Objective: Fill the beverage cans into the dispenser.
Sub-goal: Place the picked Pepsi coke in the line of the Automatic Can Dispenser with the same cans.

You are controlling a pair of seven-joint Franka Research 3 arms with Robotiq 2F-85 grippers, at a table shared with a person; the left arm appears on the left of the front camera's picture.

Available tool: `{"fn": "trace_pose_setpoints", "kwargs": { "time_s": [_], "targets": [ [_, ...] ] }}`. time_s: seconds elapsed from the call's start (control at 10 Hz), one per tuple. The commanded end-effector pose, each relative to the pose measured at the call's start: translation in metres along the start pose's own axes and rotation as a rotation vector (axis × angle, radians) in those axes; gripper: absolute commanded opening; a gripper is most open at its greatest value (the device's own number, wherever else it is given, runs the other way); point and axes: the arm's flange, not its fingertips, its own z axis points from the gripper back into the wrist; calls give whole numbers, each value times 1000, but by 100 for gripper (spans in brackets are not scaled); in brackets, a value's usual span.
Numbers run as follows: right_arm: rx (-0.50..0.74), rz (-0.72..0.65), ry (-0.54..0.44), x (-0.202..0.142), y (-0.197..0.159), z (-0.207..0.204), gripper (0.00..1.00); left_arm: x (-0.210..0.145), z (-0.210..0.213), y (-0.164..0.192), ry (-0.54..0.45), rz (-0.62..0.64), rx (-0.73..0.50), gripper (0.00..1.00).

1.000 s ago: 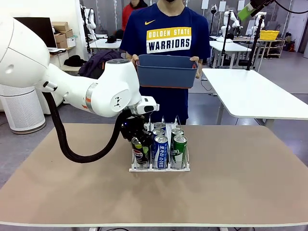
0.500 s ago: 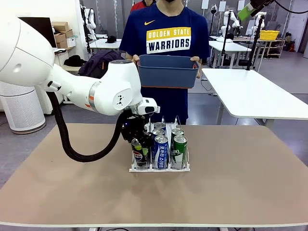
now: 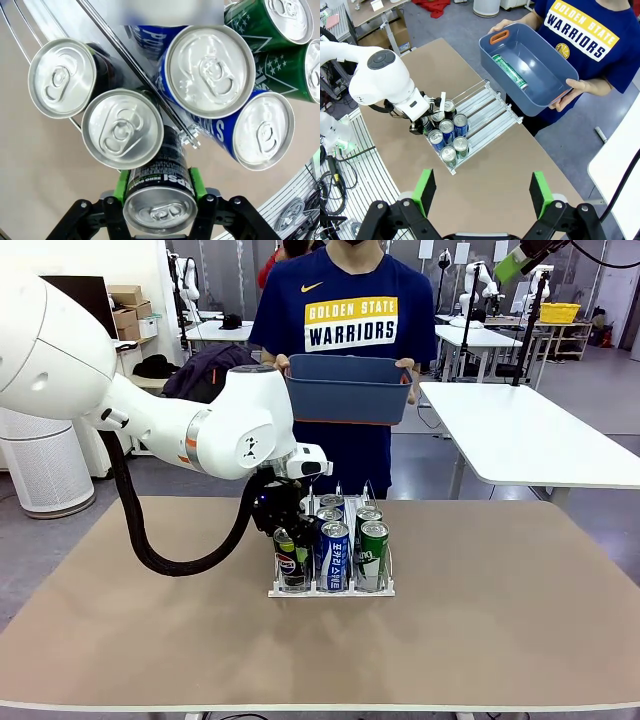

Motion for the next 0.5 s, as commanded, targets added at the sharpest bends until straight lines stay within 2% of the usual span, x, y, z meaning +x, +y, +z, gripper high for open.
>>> {"fn": "trace_pose_setpoints", "kwargs": {
  "time_s": [0.0, 0.4],
  "targets": [
    [2, -2, 2, -1, 0, -1, 100, -1, 0, -2, 2, 2, -2, 58],
    [2, -2, 2, -1, 0, -1, 100, -1, 0, -2, 2, 2, -2, 58]
  ]
}}
